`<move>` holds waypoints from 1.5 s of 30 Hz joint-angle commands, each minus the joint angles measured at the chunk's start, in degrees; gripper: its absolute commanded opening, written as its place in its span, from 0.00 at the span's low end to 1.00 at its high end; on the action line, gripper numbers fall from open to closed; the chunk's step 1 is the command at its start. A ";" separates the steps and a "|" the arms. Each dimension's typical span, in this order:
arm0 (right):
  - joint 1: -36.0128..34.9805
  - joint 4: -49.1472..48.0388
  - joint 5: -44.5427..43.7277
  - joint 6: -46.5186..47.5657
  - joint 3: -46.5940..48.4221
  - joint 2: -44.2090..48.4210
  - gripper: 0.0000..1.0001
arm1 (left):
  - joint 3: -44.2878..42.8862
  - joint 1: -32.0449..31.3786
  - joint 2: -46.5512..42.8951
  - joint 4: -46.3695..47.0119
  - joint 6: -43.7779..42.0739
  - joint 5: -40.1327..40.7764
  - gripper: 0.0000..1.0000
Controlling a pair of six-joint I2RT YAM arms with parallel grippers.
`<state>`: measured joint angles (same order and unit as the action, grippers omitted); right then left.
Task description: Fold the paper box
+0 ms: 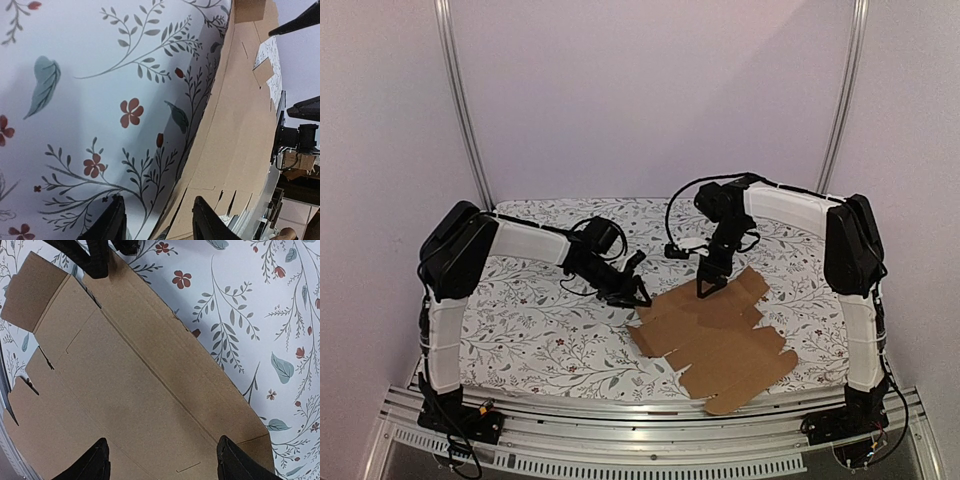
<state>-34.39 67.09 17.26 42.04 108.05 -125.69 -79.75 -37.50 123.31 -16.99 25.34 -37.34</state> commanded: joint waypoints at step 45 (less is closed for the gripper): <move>-5.65 11.46 -6.52 16.69 15.23 7.83 0.72 | -3.05 -7.20 -19.86 -18.12 -29.15 14.14 0.00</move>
<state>-39.16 76.73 12.45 56.99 121.27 -119.24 -82.26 -44.23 103.85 -34.09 -2.02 -22.92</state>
